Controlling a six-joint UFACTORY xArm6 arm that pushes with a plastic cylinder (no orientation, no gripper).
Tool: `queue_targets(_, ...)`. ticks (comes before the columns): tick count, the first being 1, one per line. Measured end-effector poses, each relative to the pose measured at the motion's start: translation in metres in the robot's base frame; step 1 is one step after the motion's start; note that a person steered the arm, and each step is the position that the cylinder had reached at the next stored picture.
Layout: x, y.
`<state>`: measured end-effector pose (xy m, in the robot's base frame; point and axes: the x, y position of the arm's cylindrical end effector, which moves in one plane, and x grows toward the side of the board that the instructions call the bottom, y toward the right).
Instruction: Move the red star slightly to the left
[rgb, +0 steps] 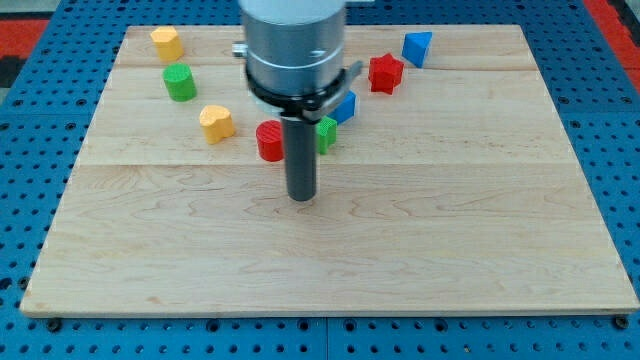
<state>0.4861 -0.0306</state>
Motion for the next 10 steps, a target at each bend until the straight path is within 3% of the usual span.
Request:
queue_targets(2,-0.004,0.014)
queue_targets(3,-0.036,0.024)
queue_targets(4,-0.052,0.084)
queue_targets(5,-0.095,0.148)
queue_targets(7,-0.196,0.147)
queue_targets(9,-0.210,0.146)
queue_targets(10,-0.223,0.112)
